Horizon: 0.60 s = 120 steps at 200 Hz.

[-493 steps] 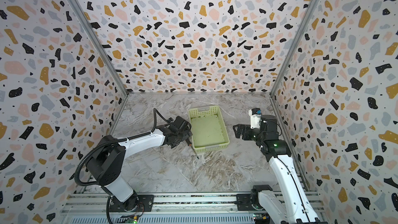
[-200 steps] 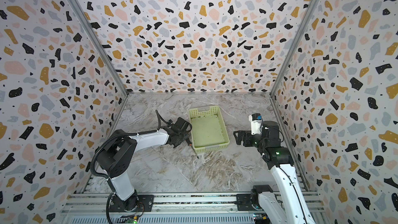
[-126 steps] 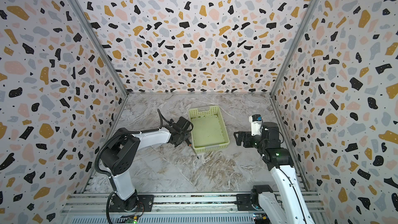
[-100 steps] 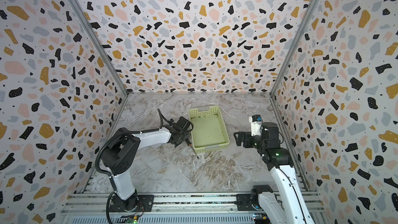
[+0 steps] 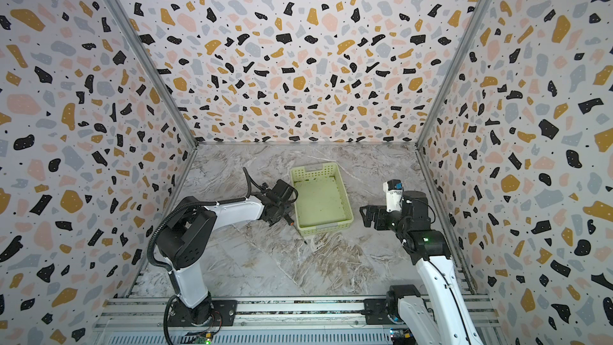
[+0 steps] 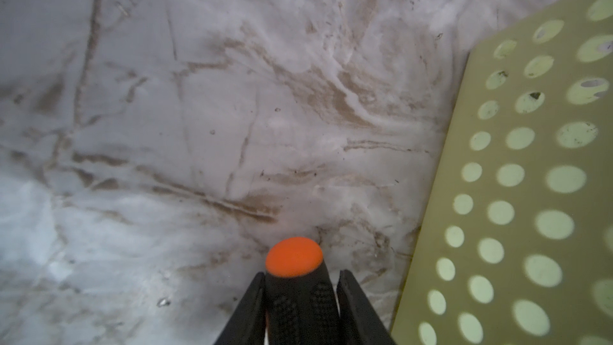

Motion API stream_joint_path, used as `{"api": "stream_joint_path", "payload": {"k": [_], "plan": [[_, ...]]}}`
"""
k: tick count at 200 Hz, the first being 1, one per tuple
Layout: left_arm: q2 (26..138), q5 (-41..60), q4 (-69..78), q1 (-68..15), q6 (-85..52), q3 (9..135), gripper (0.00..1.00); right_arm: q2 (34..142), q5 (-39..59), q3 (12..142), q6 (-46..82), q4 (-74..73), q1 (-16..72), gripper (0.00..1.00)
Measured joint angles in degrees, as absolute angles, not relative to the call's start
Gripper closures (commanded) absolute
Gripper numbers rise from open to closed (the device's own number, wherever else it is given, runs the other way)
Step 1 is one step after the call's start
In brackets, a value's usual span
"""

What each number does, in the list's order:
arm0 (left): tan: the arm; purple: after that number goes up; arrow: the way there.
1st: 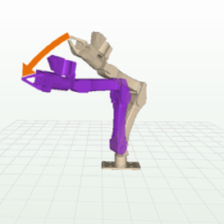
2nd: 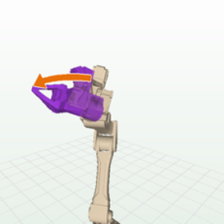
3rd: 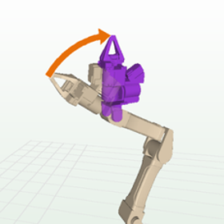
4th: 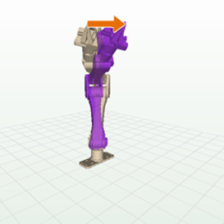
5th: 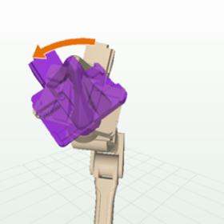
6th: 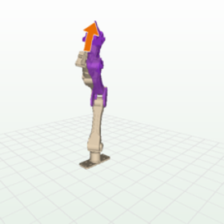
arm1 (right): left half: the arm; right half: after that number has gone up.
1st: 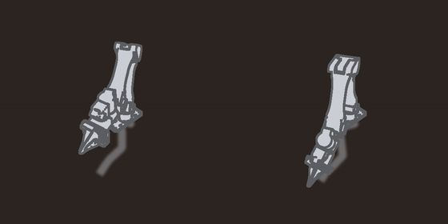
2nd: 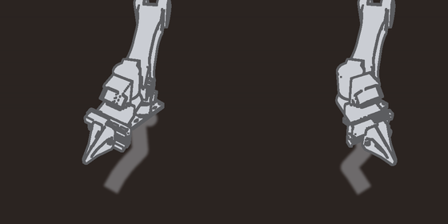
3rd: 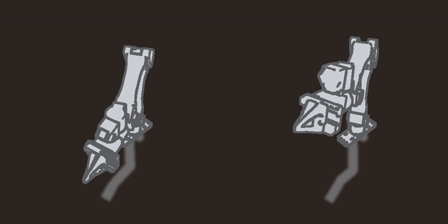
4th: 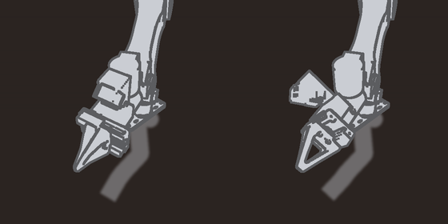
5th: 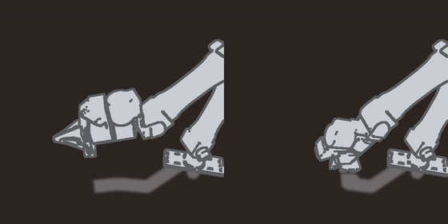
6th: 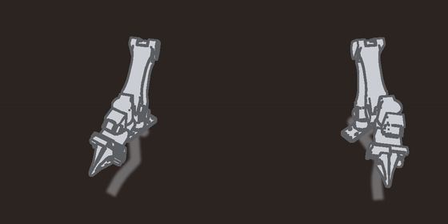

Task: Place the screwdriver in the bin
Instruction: 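Close the left gripper on the orange-and-black screwdriver handle and lift it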

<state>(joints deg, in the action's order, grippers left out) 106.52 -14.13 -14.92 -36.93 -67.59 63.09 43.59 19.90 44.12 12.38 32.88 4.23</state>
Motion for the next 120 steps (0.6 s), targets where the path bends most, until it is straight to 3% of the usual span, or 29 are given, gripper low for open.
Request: {"api": "stream_joint_path", "payload": {"k": [73, 120], "plan": [[105.54, -16.40, -16.43, -36.93, -66.06, 62.87, 0.77, 43.27, 19.90, 43.97, 12.82, 32.88, 4.23, 0.01], [97.71, -18.09, -18.00, -36.91, -65.23, 58.83, 0.80, 45.28, 22.13, 41.39, 15.46, 28.51, 4.23, 0.03]]}}
